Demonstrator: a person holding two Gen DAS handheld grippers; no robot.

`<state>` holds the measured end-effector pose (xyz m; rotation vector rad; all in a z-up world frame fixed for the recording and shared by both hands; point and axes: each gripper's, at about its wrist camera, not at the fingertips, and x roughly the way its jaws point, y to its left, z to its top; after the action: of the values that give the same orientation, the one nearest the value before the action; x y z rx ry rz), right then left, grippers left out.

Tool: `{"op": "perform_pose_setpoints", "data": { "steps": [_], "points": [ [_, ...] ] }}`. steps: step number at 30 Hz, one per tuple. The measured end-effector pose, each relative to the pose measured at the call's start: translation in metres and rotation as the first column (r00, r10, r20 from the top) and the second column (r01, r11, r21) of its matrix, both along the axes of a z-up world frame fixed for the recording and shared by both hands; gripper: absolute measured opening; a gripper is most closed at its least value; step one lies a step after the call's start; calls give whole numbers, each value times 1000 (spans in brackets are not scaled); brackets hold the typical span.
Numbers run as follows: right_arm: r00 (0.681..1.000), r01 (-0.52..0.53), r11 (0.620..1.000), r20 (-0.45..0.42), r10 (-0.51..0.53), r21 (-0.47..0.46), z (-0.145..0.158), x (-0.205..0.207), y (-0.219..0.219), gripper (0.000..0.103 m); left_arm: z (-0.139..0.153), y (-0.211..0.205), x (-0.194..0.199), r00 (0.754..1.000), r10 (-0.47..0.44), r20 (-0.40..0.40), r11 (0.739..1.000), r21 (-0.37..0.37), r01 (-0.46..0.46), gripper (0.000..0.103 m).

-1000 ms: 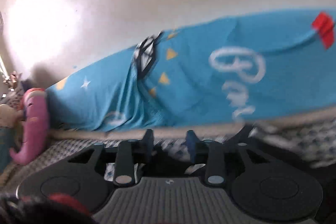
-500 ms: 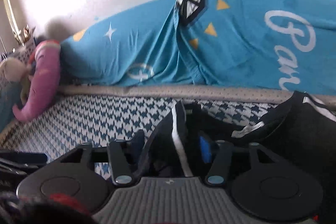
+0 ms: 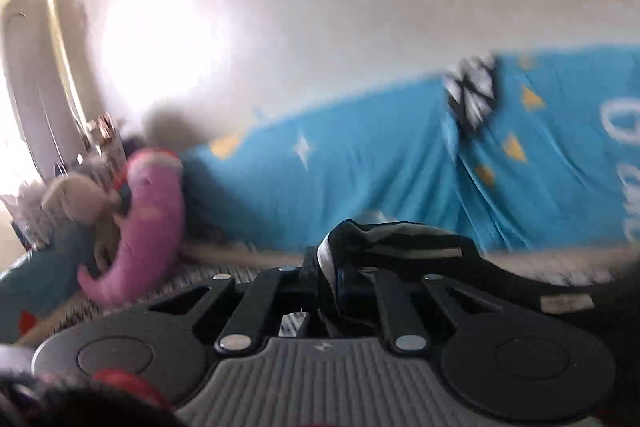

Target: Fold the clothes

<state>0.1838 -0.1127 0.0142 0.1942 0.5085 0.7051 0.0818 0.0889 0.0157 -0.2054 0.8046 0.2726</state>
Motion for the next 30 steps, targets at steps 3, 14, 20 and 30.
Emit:
{"op": "perform_pose_setpoints", "data": {
  "steps": [3,14,20,30],
  "points": [
    [1000,-8,1000,13,8,-5,4,-3,6,33,2,7,-2,1000,28,7,1000,7,-28,103],
    [998,-26,1000,48,27,-18,22,-16,18,56,9,3,-1,999,49,20,999,-12,-49,103],
    [1000,-6,1000,18,6,-9,37,-22,-16,56,12,-10,-1,999,28,29,999,-22,-27,103],
    [976,217,968,10,-218,-122,21,-3,-100,56,13,-28,1,999,-25,20,999,-33,26,103]
  ]
}}
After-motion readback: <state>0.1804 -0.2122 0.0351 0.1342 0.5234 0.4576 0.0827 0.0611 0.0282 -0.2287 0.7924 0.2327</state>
